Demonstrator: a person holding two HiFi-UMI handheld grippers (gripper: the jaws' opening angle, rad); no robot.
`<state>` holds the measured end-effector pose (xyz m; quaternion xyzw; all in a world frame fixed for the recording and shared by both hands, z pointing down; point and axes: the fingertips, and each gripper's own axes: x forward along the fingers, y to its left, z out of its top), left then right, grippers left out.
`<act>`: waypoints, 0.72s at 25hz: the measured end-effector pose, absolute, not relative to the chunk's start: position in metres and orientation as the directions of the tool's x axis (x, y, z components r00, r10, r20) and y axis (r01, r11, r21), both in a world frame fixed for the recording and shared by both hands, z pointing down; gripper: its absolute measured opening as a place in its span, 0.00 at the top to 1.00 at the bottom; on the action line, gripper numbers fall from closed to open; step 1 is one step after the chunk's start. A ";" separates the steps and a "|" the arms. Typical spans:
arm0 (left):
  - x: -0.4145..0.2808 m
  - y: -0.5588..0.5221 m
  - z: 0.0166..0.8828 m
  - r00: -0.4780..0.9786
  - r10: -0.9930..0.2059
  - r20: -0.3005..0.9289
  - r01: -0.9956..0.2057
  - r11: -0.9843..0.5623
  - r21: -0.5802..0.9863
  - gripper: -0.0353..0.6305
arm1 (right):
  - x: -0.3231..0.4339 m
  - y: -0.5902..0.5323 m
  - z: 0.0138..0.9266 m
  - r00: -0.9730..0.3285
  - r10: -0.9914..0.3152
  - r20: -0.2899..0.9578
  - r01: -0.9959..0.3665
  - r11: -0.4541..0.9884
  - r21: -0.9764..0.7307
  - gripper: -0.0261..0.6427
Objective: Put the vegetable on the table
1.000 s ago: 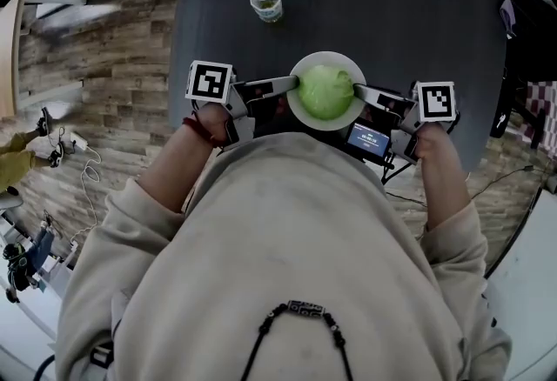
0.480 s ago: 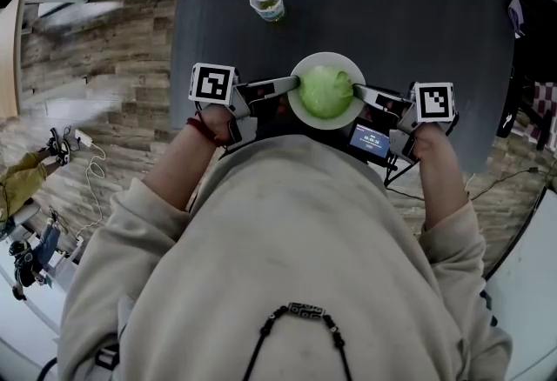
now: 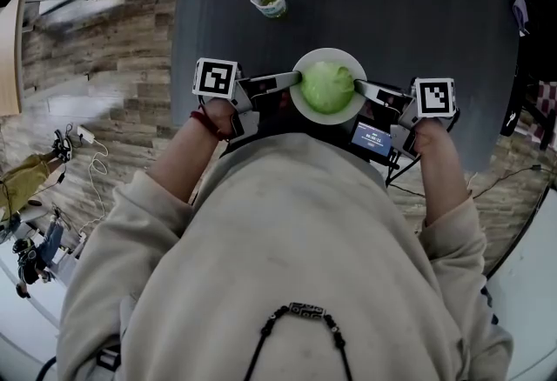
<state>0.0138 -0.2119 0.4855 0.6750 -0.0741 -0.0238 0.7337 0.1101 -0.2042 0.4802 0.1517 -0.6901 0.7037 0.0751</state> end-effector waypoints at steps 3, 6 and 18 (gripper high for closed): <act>0.014 -0.211 0.490 0.988 -0.131 0.082 -0.071 0.087 0.994 0.92 | 0.111 -0.204 0.486 -0.942 -0.100 0.321 -0.319 -0.037 -0.947 0.92; 0.015 -0.211 0.499 0.988 -0.124 0.097 -0.089 0.071 0.994 0.92 | 0.112 -0.204 0.492 -0.943 -0.092 0.320 -0.318 -0.032 -0.948 0.92; 0.016 -0.205 0.513 0.986 -0.131 0.101 -0.087 0.108 0.990 0.92 | 0.114 -0.199 0.513 -0.944 -0.078 0.320 -0.317 -0.054 -0.947 0.92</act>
